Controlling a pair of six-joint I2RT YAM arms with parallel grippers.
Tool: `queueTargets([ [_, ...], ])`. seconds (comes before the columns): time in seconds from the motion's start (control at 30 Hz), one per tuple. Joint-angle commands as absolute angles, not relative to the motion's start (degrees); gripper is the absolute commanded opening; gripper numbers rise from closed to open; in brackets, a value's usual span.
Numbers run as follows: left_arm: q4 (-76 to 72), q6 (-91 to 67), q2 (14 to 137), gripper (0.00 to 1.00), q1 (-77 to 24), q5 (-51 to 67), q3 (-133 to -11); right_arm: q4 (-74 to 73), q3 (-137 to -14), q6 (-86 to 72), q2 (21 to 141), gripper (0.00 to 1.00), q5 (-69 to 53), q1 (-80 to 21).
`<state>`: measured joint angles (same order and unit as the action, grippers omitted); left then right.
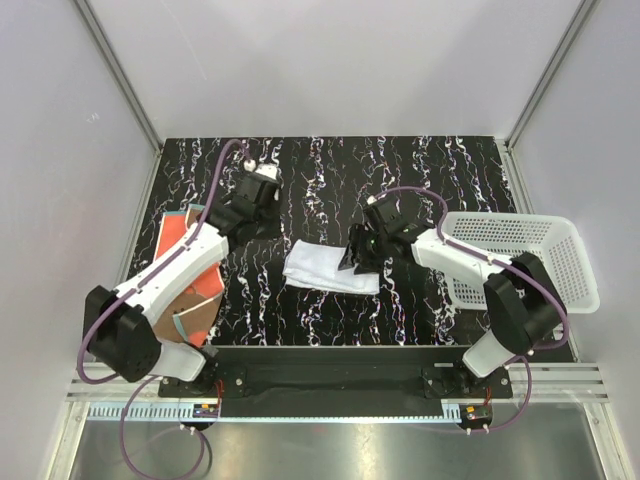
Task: Roll the towels
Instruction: Fold the towel
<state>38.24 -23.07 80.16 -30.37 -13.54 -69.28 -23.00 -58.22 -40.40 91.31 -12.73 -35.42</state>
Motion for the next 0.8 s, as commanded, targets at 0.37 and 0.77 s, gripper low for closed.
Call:
queueTargets([
  [0.37,23.7,-28.6,88.2,0.0,-36.5,2.8,-59.6,-16.3,-48.5,-44.3,89.5,0.0,-15.7,-33.5],
  [0.77,24.4,-36.5,93.3,0.0,-36.5,-5.3,-49.9,-8.6,-41.8,-45.4,97.0,0.0,-17.8,-31.7],
])
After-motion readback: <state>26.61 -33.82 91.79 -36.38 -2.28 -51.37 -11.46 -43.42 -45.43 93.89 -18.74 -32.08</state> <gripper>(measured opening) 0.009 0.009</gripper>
